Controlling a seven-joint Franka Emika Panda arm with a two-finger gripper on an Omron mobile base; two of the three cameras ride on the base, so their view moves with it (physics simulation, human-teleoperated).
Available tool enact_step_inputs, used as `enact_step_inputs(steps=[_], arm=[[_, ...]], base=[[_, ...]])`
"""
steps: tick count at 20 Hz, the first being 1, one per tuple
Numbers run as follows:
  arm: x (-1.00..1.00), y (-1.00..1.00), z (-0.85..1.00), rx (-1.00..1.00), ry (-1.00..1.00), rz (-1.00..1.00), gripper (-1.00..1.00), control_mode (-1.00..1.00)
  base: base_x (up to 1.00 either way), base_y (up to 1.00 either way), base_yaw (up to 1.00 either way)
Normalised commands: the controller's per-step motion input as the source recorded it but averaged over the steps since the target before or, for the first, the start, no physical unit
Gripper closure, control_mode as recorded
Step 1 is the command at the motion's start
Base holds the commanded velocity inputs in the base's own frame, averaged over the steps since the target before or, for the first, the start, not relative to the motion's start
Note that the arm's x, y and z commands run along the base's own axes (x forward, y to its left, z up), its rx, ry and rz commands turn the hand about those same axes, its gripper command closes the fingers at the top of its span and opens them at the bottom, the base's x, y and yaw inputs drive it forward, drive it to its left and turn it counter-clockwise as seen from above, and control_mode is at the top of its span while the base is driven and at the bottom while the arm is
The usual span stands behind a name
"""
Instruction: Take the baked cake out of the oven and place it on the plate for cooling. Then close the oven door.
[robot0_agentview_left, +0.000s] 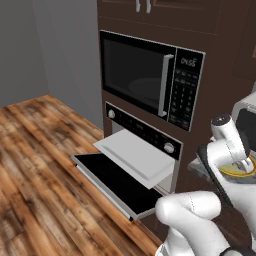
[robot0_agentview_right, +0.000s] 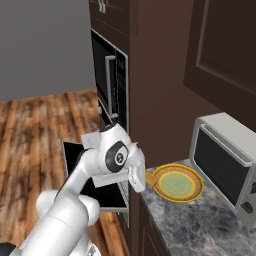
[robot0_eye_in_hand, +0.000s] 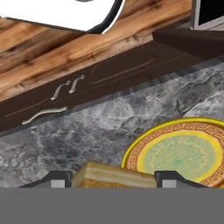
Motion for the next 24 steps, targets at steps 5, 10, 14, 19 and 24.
enact_step_inputs(steps=[5,10,14,19,24], arm=[[0.28,-0.73,-0.05,0.13,0.19,0.04,1.0,-1.0],[0.45,-0.49,-0.11,0.13,0.21,0.07,1.0,-1.0],[0.47,-0.33,-0.21,0.12,0.22,0.08,1.0,-1.0],[0.38,-0.33,-0.41,0.12,0.17,0.08,1.0,-1.0],[0.31,-0.09,-0.57,0.12,0.03,0.07,1.0,-1.0]], base=[[0.0,0.0,0.0],[0.0,0.0,0.0],[0.0,0.0,0.0],[0.0,0.0,0.0],[0.0,0.0,0.0]])
